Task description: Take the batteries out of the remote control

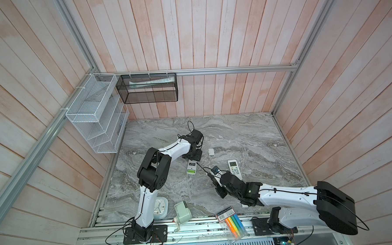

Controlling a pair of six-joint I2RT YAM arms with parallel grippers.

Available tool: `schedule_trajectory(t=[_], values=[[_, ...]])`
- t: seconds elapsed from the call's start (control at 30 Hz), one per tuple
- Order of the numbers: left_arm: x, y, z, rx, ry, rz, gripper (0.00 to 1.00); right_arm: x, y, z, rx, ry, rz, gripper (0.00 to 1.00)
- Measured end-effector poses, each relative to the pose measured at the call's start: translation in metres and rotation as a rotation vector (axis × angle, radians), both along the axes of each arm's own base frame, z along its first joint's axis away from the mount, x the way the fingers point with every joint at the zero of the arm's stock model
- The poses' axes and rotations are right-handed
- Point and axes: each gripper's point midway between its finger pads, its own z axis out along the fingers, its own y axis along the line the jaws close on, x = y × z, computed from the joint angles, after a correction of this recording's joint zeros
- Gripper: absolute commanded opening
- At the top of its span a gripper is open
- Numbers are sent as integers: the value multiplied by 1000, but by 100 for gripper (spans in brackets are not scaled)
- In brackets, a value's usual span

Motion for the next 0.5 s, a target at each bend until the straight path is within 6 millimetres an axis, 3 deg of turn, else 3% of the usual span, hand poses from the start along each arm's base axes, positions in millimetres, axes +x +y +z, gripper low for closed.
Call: schedule_trajectory(t=[0.5], values=[[18,17,1,7,-32,78,81,-15,16,1,38,65,100,0]])
